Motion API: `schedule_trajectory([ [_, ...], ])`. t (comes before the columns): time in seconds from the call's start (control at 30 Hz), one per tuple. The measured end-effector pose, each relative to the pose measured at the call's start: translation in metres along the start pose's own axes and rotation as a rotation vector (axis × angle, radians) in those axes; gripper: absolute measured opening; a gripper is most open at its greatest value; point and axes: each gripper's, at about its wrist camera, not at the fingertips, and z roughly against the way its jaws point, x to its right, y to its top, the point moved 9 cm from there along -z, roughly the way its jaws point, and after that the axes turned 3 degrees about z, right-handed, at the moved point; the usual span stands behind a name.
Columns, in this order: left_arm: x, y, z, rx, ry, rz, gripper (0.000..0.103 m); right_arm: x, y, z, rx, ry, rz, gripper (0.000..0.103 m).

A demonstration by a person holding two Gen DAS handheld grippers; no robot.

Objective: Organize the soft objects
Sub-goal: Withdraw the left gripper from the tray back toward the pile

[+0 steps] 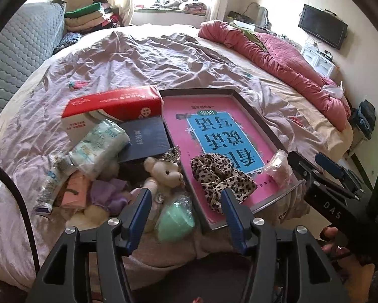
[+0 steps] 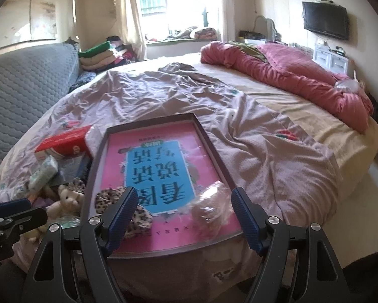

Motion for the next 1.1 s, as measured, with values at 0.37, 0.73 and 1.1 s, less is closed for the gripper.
schedule_trajectory([
  [0.37,-0.023,0.002,0.021,0.023,0.028,0.033,0.065,-0.032,0.011,0.020,0.021,0.055,0.045,0.080],
  [0.73,-0.042,0.004,0.037,0.052,0.060,0.055,0.067,-0.069,0.025,0.043,0.061,0.124,0.098,0.081],
  [1.1,-0.066,0.011,0.053,0.080,0.081,0.093,0.067,-0.100,0.029,0.061,0.092,0.158,0.184,0.081],
])
